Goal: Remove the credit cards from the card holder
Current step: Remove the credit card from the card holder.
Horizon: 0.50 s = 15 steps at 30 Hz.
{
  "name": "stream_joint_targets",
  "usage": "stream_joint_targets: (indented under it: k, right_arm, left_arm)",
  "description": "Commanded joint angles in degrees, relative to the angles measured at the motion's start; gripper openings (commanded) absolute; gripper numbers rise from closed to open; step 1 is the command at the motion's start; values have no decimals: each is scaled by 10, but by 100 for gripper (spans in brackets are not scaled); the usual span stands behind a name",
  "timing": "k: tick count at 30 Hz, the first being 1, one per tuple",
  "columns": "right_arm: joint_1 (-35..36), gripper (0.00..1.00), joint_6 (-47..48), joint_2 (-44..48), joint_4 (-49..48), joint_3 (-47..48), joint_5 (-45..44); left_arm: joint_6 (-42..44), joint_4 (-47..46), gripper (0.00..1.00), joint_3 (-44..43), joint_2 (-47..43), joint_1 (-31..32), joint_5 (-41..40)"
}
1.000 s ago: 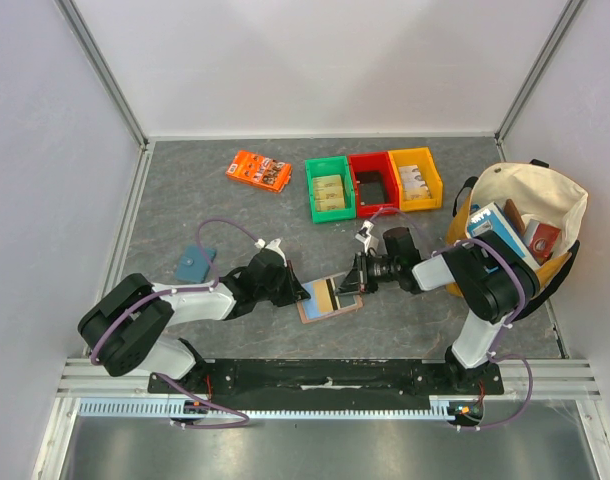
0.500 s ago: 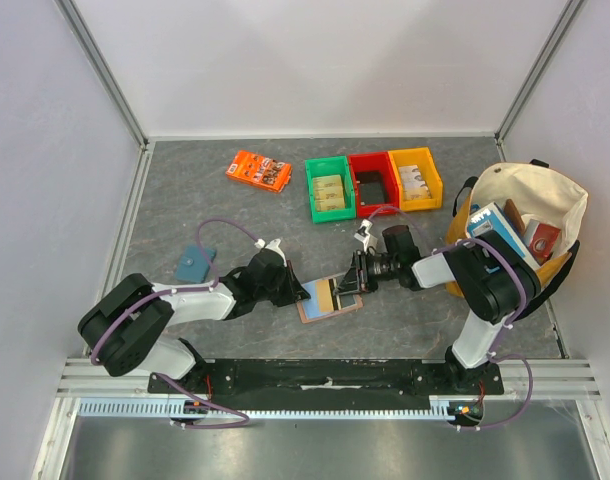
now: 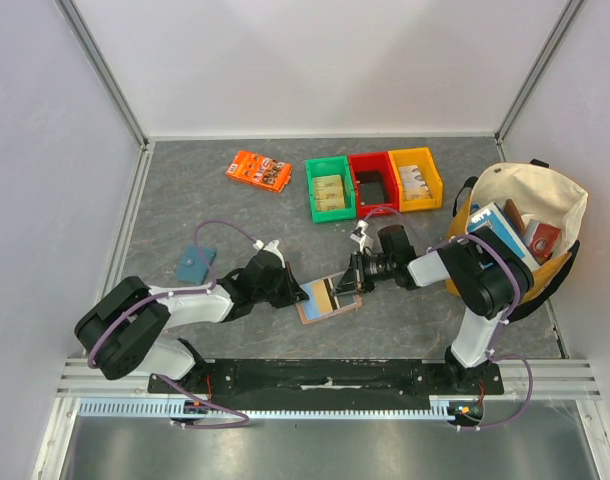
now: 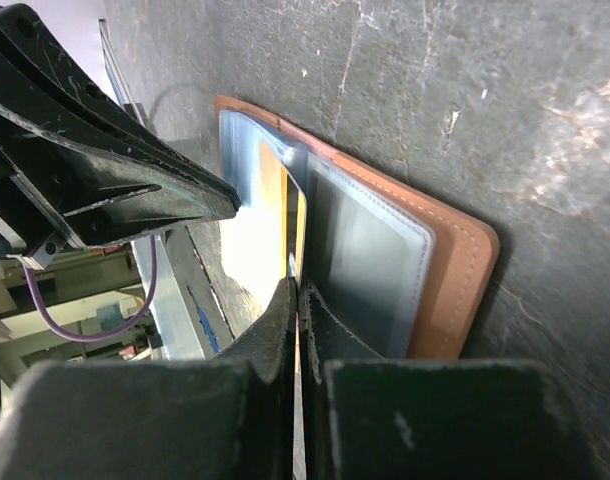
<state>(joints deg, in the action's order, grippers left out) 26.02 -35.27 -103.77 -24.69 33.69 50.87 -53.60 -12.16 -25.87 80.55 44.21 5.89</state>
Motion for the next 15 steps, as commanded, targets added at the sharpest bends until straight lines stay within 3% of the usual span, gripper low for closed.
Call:
stream_joint_targets:
  k: [1, 15]
  right_arm:
    - [-28, 0, 32, 36, 37, -1, -30]
    - [-58, 0, 53, 187, 204, 18, -108]
  left_arm:
    - [-8, 35, 2, 18, -15, -3, -25]
    - [29, 50, 2, 7, -60, -1, -52]
